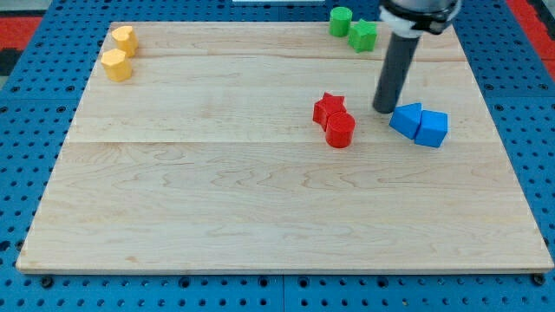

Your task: Slide the red blocks to the bottom center

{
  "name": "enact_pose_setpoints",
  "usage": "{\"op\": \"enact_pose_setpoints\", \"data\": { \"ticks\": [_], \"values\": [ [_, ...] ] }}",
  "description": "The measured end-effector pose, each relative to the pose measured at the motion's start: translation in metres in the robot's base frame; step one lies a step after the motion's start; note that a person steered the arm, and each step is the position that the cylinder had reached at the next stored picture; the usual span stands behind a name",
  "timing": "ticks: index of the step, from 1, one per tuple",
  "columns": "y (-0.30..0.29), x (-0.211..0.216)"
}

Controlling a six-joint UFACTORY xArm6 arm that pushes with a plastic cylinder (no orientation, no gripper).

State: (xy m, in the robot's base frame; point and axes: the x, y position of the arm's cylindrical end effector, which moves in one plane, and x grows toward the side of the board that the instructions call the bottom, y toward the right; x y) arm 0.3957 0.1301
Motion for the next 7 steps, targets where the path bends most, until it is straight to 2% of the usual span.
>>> {"op": "enact_pose_setpoints", "data": {
  "ticks": [4,6,7],
  "values": [
    [-0.135,0.1],
    [-0.149,0.11],
    [-0.171,0.086]
  ]
}}
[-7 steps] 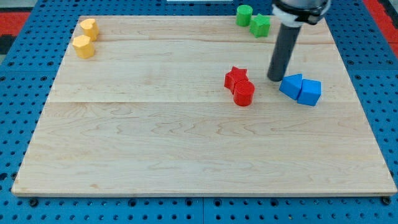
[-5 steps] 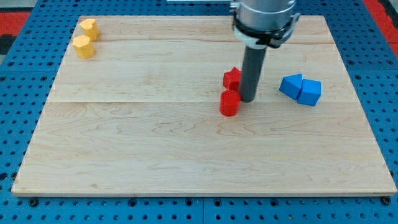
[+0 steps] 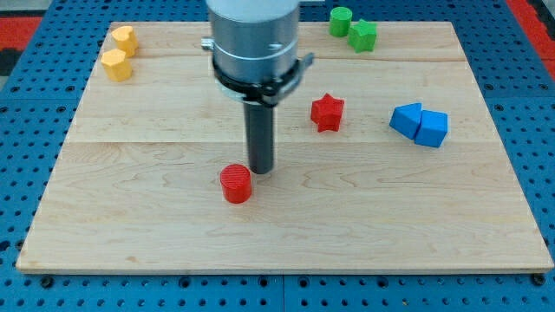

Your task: Slide the red blocks to the bottom center

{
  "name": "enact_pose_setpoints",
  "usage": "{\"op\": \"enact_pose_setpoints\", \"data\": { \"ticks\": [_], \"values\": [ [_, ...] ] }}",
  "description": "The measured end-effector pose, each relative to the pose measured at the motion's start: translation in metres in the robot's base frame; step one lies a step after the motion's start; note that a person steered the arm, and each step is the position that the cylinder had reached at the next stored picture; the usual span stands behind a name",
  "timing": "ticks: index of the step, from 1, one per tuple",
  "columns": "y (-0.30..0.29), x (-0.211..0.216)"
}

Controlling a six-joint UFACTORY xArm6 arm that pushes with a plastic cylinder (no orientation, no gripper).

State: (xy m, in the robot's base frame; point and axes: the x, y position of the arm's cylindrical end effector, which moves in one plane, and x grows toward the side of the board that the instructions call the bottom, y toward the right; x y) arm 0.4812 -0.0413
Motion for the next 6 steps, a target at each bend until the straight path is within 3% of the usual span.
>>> {"op": "enact_pose_setpoints", "data": {
  "ticks": [1,3,5,6],
  "values": [
    [-0.03,0.007],
    [-0.012,0.051],
    [0.134,-0.033],
    [0.134,-0.078]
  ]
}}
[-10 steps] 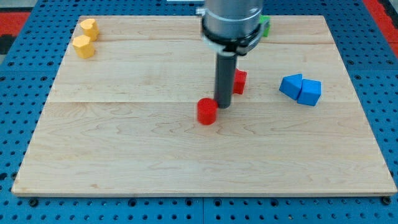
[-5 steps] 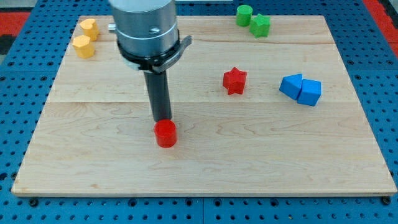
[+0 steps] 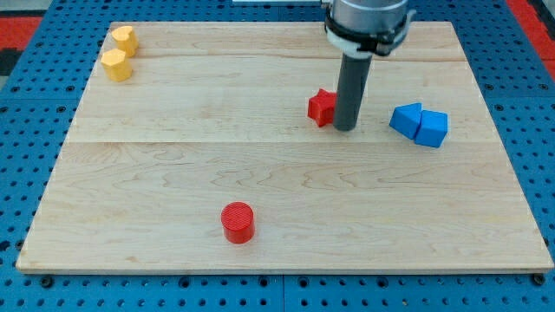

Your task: Slide the red blocks to the bottom center

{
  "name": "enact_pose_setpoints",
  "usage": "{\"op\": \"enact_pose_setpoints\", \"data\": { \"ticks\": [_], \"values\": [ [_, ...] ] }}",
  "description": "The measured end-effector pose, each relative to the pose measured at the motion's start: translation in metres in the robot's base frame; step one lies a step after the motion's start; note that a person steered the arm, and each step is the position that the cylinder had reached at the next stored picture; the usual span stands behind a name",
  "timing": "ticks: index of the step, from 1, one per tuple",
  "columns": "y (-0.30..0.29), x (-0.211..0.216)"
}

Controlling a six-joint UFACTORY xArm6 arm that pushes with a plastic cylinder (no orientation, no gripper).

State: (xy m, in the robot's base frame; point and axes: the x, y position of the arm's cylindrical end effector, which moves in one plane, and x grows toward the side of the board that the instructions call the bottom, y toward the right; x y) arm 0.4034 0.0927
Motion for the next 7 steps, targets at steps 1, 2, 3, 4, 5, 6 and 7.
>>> {"op": "enact_pose_setpoints", "data": {
  "ticks": [1,2,3,4,5,6,7],
  "values": [
    [0.015,-0.036],
    [-0.036,-0.056],
    [-0.062,0.0],
    [-0.076,0.038],
    [-0.049,0.058],
    [-0.035,0.059],
    [-0.014,0.099]
  ]
}}
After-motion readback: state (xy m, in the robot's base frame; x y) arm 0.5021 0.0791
